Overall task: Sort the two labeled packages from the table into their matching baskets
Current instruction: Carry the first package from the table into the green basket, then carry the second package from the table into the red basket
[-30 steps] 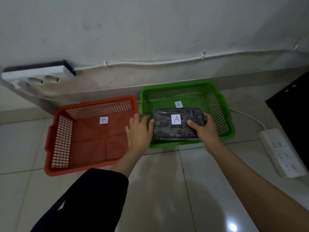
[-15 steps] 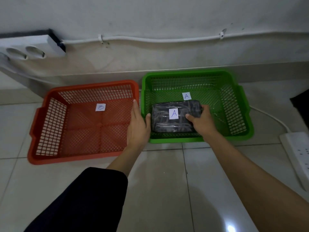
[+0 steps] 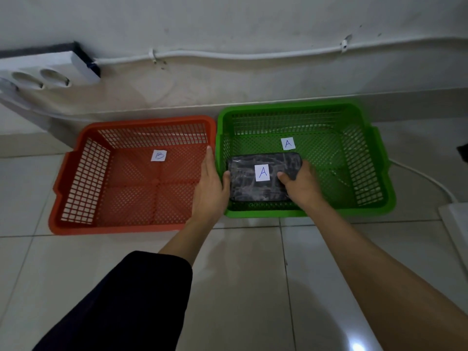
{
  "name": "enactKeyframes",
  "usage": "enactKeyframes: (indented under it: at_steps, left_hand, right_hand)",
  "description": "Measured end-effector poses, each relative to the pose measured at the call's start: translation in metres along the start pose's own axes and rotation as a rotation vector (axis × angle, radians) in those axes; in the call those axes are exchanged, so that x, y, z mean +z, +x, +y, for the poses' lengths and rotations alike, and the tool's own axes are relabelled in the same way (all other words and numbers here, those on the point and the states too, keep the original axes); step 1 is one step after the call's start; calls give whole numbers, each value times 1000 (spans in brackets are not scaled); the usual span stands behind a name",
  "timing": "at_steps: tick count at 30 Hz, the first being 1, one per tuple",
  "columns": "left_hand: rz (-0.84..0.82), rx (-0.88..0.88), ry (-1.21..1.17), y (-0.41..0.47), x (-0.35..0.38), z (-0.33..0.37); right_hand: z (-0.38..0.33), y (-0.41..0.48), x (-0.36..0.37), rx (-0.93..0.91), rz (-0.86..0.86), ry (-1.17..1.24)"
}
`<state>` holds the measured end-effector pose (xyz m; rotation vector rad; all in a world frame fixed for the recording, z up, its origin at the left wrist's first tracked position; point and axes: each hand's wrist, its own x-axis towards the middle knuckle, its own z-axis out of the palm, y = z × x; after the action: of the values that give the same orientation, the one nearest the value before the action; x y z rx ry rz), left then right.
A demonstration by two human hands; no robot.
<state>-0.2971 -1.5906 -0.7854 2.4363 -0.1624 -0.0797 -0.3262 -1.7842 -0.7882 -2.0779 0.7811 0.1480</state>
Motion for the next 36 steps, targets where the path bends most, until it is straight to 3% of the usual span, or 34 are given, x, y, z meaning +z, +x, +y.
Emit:
enactKeyframes:
  at_steps: [3,6,10,15,19,28,36]
  left_hand:
    - [-18,-14,-19,1,-2,2]
    - [-98,-64,-26,1,-9,8]
    - [-299,-159,74,10,-31,19]
    - [-316,25,294,17,-106,79]
    - [-294,144,358,15,-195,150]
    - [-211,163,335,4,-465,345]
    - [176,163,95,-36,-672,479]
  right_hand:
    - [-4,-14,1,-232,197,-285]
    - [-8,-26,3,-391,151,-453]
    - [-19,-43,-5,-390,-17,-507]
    - [-74,-66,-60,-362,-44,-516]
    - [-157,-97,-125,-361,-33,-529]
    - [-406,-230,-311,-453,-105,-539]
    - [-602,-353,-442,-675,89,-342]
